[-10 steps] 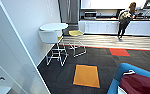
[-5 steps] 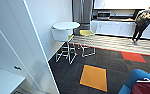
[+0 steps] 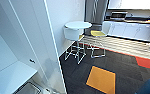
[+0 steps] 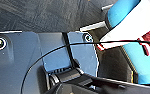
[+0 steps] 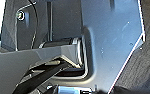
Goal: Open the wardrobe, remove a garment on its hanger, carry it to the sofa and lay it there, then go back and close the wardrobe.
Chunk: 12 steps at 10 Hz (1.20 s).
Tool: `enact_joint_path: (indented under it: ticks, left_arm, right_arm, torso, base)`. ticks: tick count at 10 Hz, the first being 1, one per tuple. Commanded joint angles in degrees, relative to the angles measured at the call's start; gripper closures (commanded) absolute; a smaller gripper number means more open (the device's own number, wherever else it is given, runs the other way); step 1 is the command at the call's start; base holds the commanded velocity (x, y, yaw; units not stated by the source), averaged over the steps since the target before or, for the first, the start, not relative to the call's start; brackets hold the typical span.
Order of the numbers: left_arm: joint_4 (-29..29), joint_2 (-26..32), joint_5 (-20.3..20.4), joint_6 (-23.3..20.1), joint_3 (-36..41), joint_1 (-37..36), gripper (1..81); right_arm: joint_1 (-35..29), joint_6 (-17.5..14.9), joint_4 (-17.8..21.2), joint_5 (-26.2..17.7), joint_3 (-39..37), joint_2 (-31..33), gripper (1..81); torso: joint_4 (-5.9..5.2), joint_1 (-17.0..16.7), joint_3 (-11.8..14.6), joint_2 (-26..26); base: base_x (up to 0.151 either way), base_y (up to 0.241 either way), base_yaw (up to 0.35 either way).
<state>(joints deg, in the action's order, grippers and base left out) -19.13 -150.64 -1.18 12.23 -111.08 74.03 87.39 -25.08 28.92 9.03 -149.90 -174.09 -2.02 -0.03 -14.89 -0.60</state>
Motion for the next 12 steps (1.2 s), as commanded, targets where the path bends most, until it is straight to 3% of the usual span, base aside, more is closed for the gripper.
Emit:
enact_joint_path:
  ticks: [1, 12]
  left_arm:
    - [-1.4, 0.5, -2.4, -0.2, 0.8, -2.0, 1.0]
    - [-2.4, -5.4, -2.3, -0.2, -8.9, 1.6, 1.0]
  right_arm:
    - [-1.0, -0.3, -0.1, -4.4, 0.5, -0.7, 1.0]
    - [-1.4, -0.3, -0.2, -4.4, -0.7, -1.4, 1.0]
  torso:
    - [0.0, 0.0, 0.0, 0.0]
    - [0.0, 0.0, 0.0, 0.0]
  base:
    - [0.0, 0.0, 0.328]
    - [0.0, 0.0, 0.328]
